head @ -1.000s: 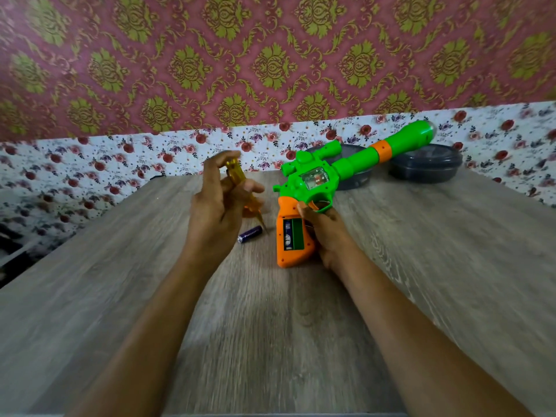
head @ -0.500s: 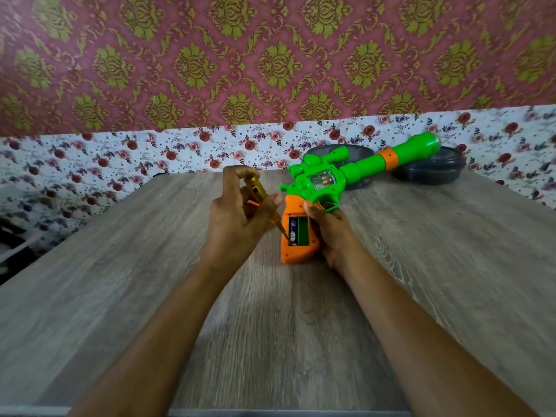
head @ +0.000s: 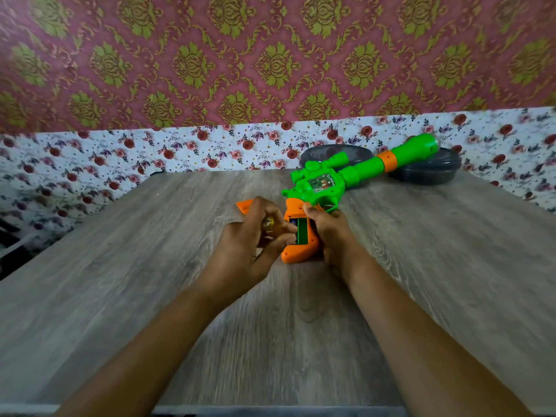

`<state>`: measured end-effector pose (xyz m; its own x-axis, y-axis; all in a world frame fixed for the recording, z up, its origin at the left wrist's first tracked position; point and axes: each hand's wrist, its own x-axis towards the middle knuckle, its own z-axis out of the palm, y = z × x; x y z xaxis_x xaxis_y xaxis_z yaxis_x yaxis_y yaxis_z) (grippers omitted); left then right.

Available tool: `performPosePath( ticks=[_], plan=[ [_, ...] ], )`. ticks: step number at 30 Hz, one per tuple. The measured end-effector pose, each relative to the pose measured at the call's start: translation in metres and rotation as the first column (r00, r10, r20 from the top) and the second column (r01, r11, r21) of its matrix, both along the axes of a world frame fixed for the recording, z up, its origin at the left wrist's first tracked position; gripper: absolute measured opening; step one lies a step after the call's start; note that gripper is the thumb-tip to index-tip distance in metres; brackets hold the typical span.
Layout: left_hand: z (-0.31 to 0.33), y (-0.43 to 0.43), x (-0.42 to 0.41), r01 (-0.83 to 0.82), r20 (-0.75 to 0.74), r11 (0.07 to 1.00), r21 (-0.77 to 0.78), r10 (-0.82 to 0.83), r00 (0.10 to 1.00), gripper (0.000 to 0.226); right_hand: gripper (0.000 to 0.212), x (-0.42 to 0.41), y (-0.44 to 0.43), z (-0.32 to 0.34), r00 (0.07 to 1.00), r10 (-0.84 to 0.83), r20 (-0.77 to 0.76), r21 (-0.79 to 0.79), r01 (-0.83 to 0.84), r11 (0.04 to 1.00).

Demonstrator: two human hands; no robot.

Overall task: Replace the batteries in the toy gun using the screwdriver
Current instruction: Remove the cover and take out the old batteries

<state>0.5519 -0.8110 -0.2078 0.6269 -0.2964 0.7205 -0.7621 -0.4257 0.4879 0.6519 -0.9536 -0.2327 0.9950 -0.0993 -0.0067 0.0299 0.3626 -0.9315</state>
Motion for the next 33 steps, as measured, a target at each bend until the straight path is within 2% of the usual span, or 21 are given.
performPosePath(
  ticks=[3, 5, 8, 11, 13, 15, 16, 17, 19, 22, 23, 25, 26, 30, 33],
  plan=[
    [0.000, -0.002, 0.000, -0.040, 0.075, 0.996, 0.080, 0.034, 0.997, 0.017, 0.029, -0.004, 0.001, 0.001, 1.000, -0.006, 0.001, -0.014, 0.006, 1.000],
    [-0.004, -0.002, -0.002, -0.099, 0.239, 0.970, 0.220, 0.045, 0.970, 0.016, 0.027, -0.005, 0.002, 0.002, 1.000, -0.023, -0.015, -0.022, 0.022, 1.000],
    [-0.008, -0.004, -0.007, -0.133, 0.470, 0.873, 0.469, -0.120, 0.875, 0.019, 0.024, -0.005, 0.003, 0.004, 0.997, -0.057, -0.059, -0.022, 0.055, 0.998],
    [-0.006, -0.005, -0.009, -0.183, 0.564, 0.831, 0.526, -0.180, 0.806, 0.018, 0.028, -0.002, 0.003, 0.003, 0.994, -0.077, -0.083, -0.026, 0.075, 0.997],
    [-0.007, -0.003, -0.006, -0.160, 0.514, 0.905, 0.393, -0.072, 0.855, 0.016, 0.026, -0.002, 0.002, 0.004, 0.994, -0.063, -0.092, 0.011, 0.064, 0.998],
    [-0.005, -0.002, -0.004, -0.142, 0.343, 0.986, 0.089, 0.103, 0.933, 0.019, 0.029, -0.002, 0.002, 0.005, 0.995, -0.017, -0.098, 0.057, 0.023, 0.998],
    [-0.003, -0.001, -0.002, -0.146, 0.257, 0.987, -0.065, 0.158, 0.953, 0.024, 0.032, -0.001, 0.001, 0.005, 0.994, -0.002, -0.105, 0.065, 0.009, 0.998],
    [-0.001, 0.001, 0.000, -0.165, 0.200, 0.969, -0.186, 0.201, 0.959, 0.030, 0.037, -0.002, 0.000, 0.005, 0.994, 0.003, -0.112, 0.071, 0.005, 0.997],
    [0.002, 0.008, 0.005, -0.206, 0.136, 0.920, -0.333, 0.263, 0.955, 0.034, 0.039, -0.001, -0.001, 0.004, 0.994, 0.014, -0.108, 0.088, -0.004, 0.996],
    [0.003, 0.016, 0.010, -0.223, -0.017, 0.853, -0.471, 0.244, 0.970, 0.020, 0.037, -0.001, 0.000, 0.003, 0.996, 0.041, -0.082, 0.085, -0.034, 0.996],
    [0.002, 0.016, 0.011, -0.246, -0.058, 0.845, -0.475, 0.249, 0.967, 0.016, 0.035, -0.001, 0.001, 0.003, 0.997, 0.042, -0.066, 0.068, -0.037, 0.997],
    [0.001, 0.014, 0.010, -0.318, -0.074, 0.876, -0.362, 0.313, 0.947, 0.005, 0.035, -0.001, 0.004, 0.001, 0.999, 0.043, -0.026, 0.015, -0.042, 0.999],
    [0.000, 0.011, 0.010, -0.359, -0.073, 0.894, -0.268, 0.353, 0.933, 0.007, 0.035, -0.001, 0.005, 0.000, 0.999, 0.045, -0.011, -0.015, -0.045, 0.999],
    [-0.008, 0.009, 0.016, -0.420, -0.118, 0.897, 0.138, 0.436, 0.892, 0.032, 0.035, -0.006, 0.006, 0.002, 0.998, 0.058, 0.010, -0.074, -0.057, 0.996],
    [-0.014, 0.012, 0.023, -0.358, -0.134, 0.903, 0.237, 0.395, 0.909, 0.048, 0.034, -0.009, 0.005, 0.003, 0.999, 0.048, 0.007, -0.118, -0.046, 0.992]
  ],
)
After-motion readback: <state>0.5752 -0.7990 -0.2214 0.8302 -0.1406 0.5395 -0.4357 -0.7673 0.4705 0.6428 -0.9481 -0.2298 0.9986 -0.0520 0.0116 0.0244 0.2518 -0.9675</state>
